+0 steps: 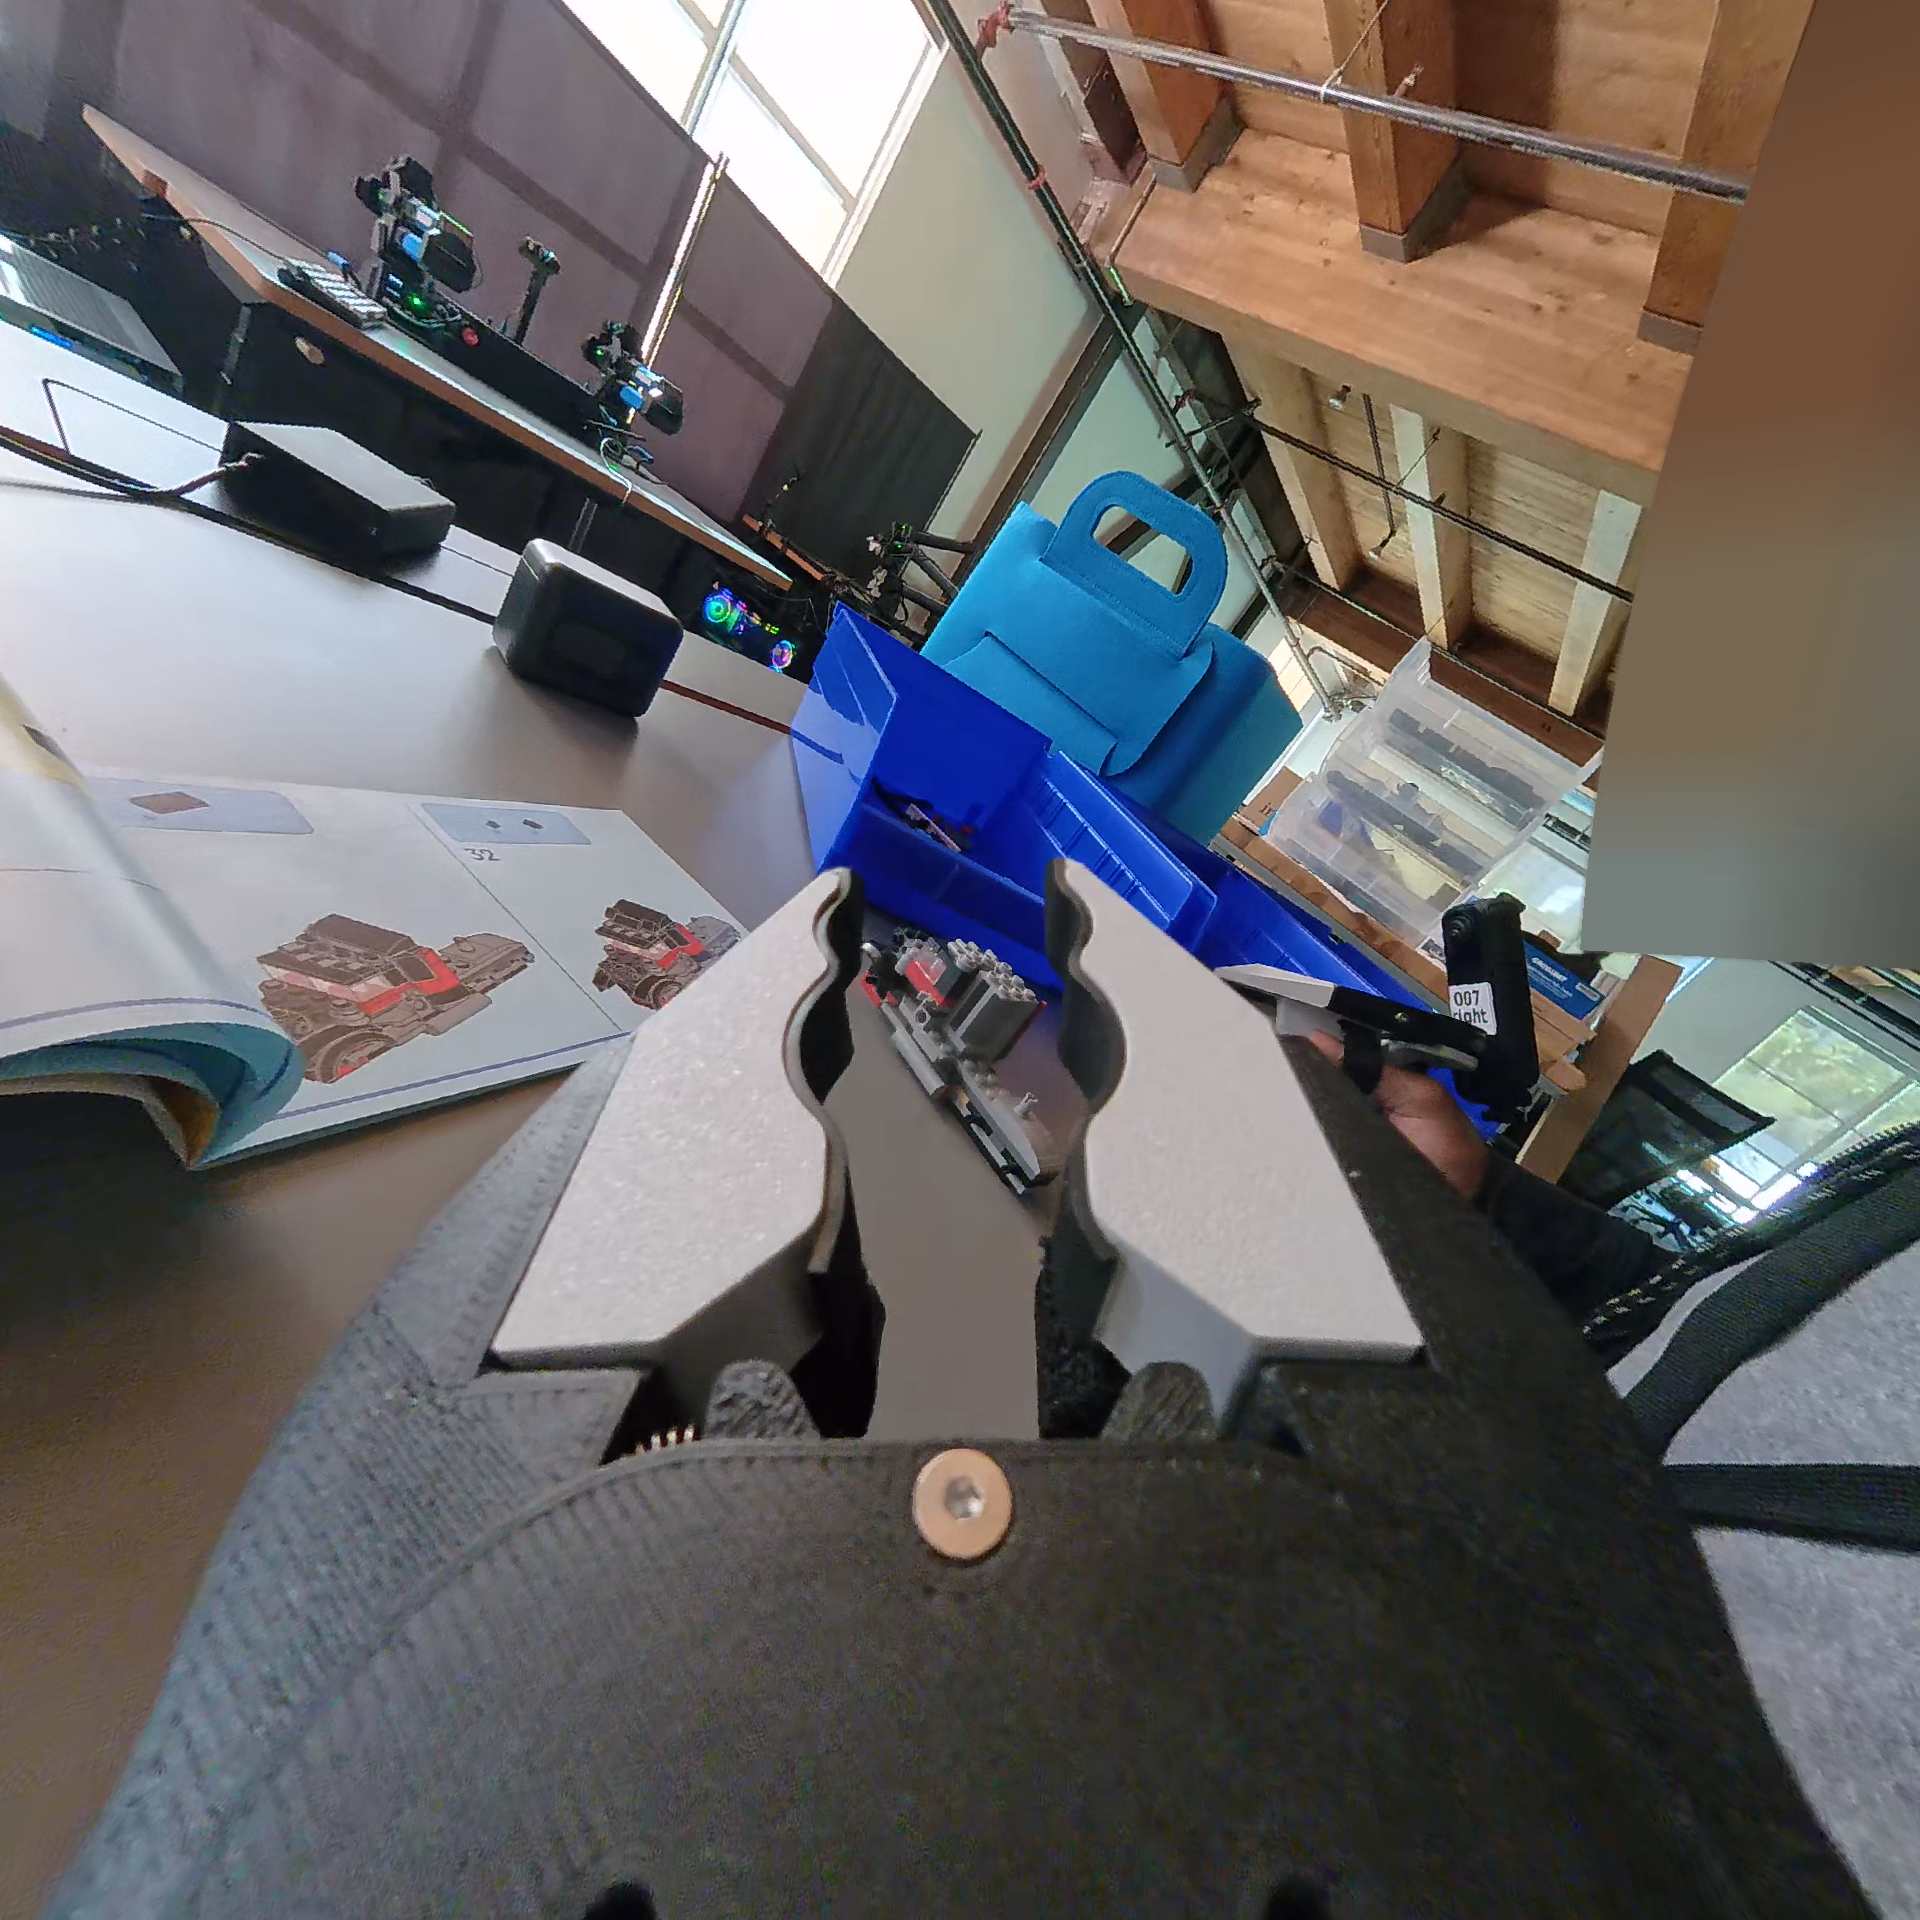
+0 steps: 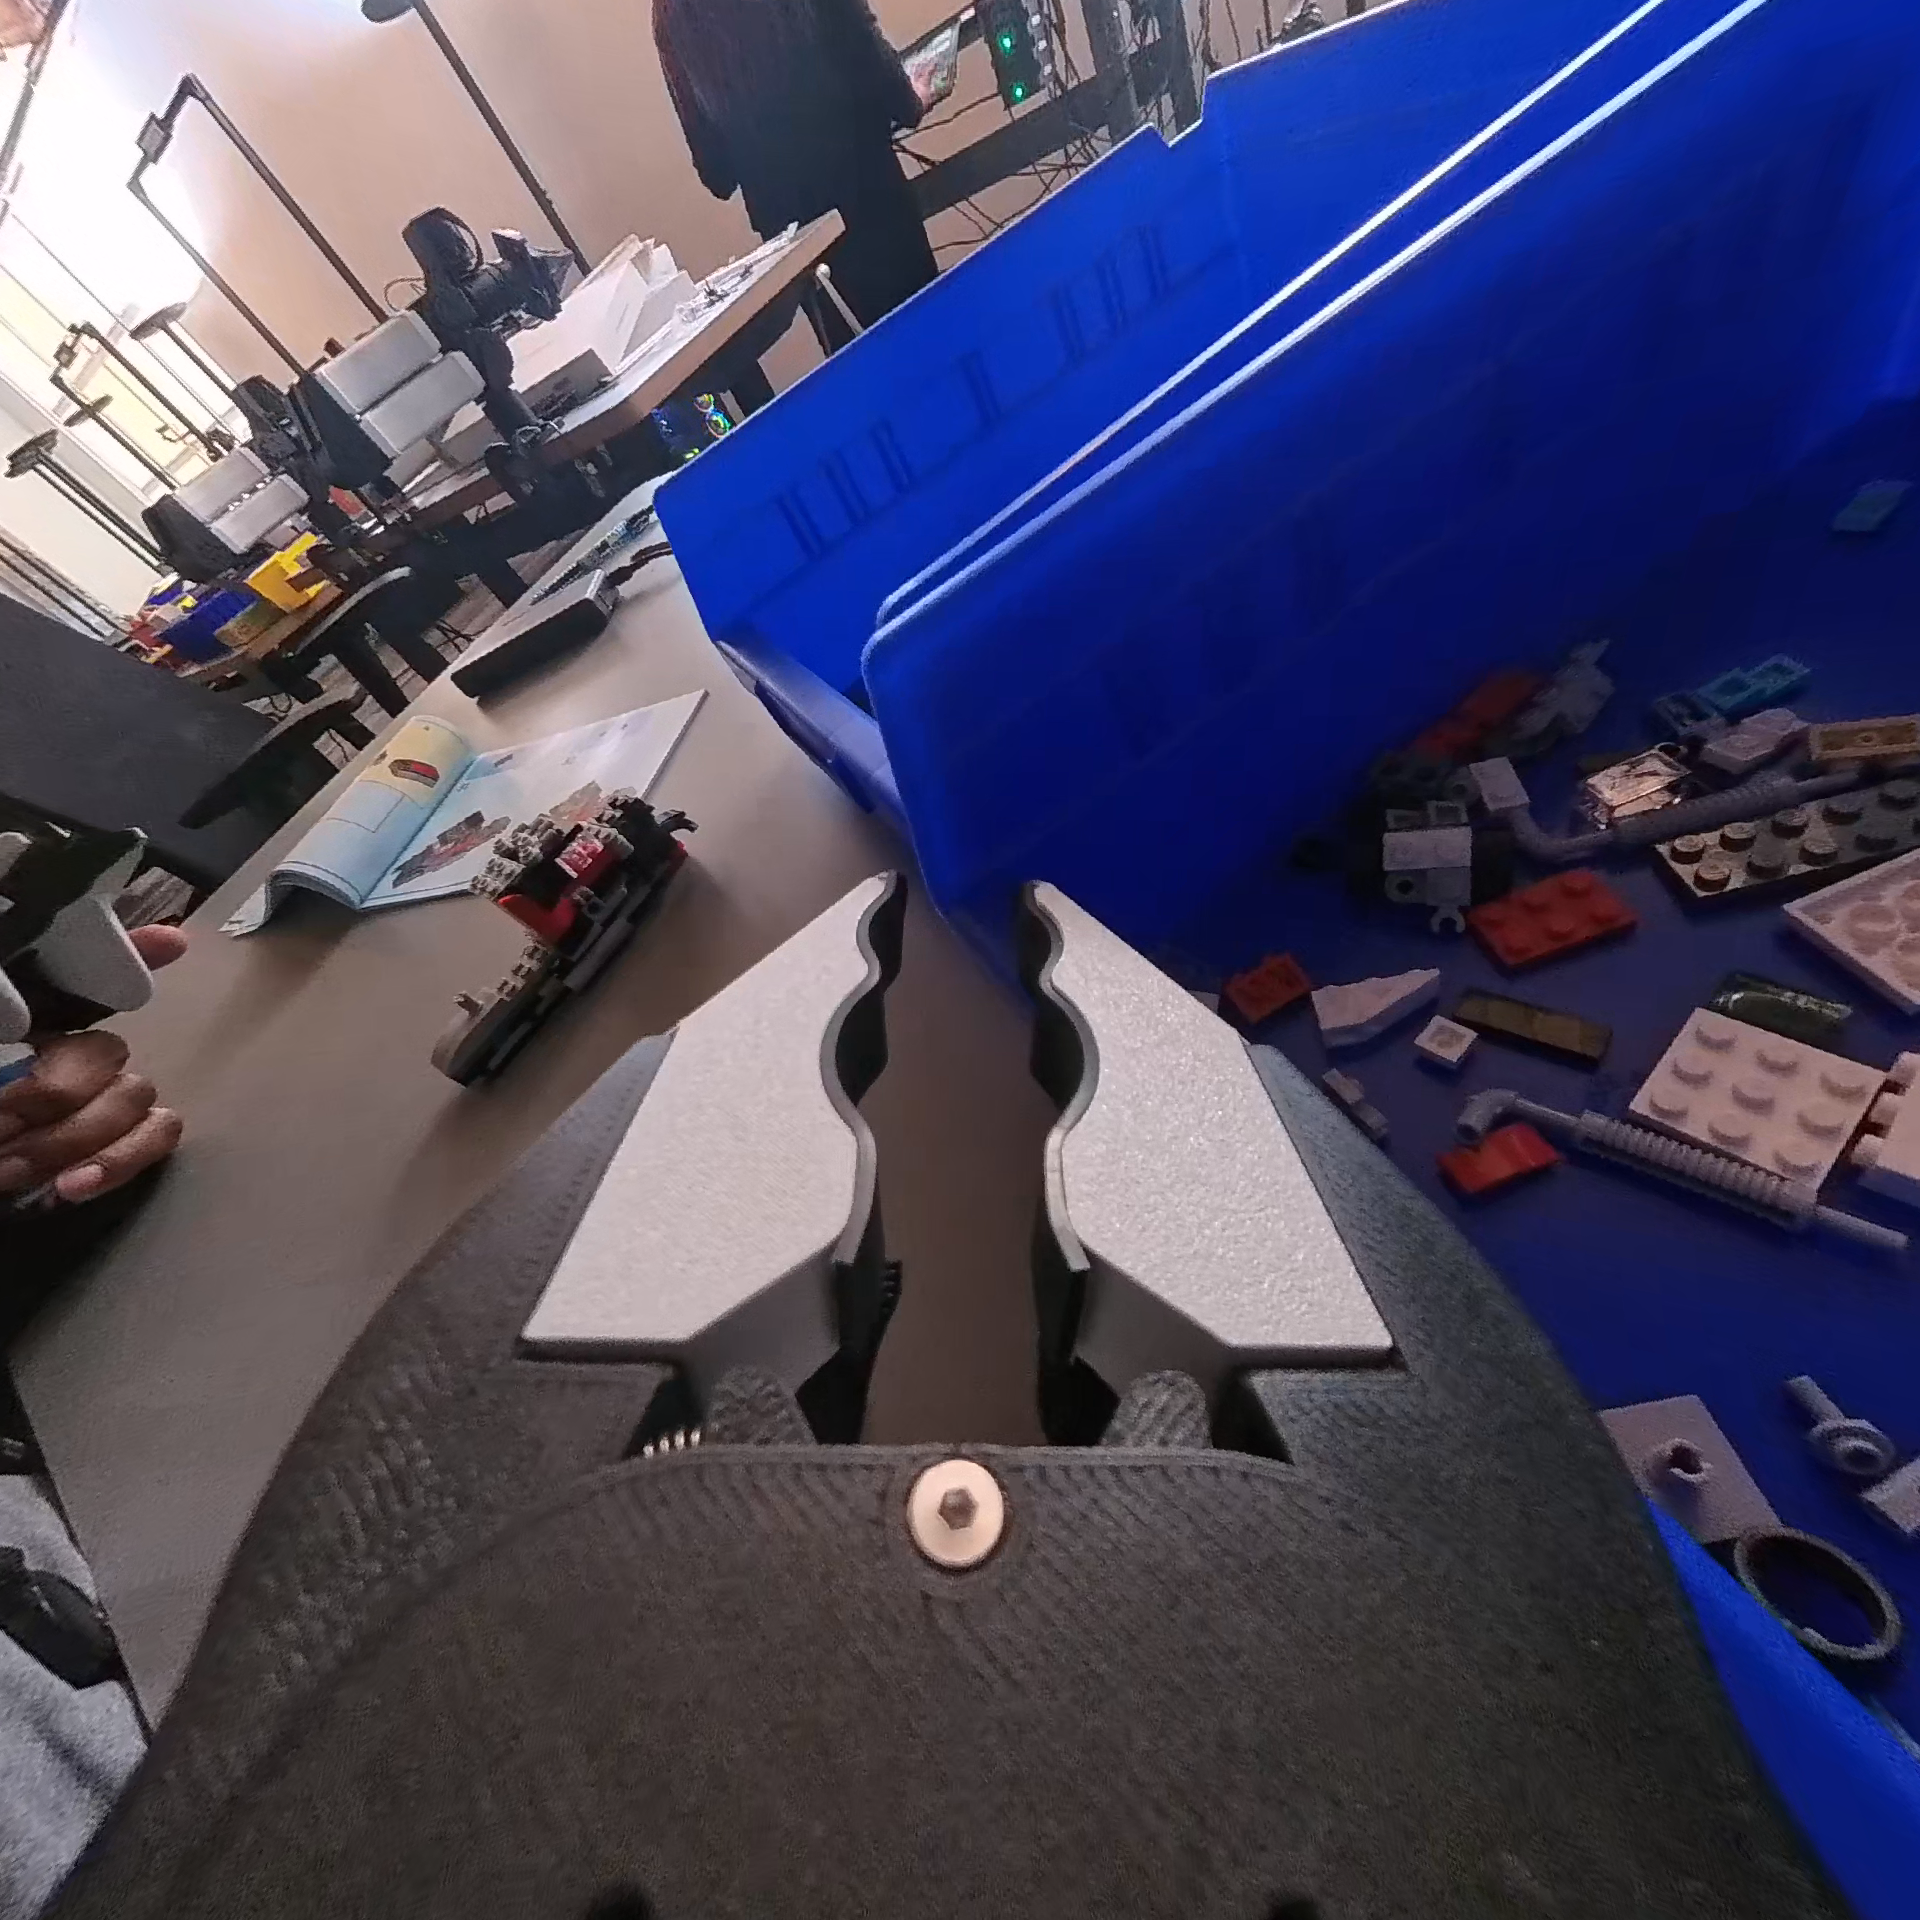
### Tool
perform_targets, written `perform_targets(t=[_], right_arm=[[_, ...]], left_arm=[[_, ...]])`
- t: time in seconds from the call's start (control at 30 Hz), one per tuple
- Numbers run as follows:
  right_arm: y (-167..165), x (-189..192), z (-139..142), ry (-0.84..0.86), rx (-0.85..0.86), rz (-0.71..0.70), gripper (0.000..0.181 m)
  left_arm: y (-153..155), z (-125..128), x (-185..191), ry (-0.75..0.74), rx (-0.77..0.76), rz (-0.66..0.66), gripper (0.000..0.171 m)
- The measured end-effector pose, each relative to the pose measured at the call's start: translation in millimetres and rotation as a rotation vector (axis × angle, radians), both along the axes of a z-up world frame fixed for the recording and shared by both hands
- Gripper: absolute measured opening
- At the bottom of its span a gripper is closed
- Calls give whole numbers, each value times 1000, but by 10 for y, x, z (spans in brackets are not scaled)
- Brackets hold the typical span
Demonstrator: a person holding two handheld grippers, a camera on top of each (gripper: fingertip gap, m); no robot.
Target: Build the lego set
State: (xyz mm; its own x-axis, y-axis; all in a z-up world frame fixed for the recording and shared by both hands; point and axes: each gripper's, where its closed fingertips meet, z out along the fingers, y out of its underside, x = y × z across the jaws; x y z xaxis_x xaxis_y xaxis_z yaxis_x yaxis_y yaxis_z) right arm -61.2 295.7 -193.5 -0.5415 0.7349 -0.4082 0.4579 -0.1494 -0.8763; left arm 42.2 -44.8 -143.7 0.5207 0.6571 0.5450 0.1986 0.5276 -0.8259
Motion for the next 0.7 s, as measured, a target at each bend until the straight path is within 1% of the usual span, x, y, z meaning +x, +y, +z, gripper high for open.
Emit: perform_targets(t=[0.47, 0.63, 0.7], right_arm=[[-6, -2, -12, -7, 2, 4, 21], [-13, -12, -47, -19, 32, -10, 20], [-20, -11, -77, -33, 71, -35, 24]], left_arm=[[-47, 11, -2, -3, 33, 3, 35], [-194, 18, -34, -17, 96, 55, 35], [-248, 1, -64, -34, 115, 77, 36]])
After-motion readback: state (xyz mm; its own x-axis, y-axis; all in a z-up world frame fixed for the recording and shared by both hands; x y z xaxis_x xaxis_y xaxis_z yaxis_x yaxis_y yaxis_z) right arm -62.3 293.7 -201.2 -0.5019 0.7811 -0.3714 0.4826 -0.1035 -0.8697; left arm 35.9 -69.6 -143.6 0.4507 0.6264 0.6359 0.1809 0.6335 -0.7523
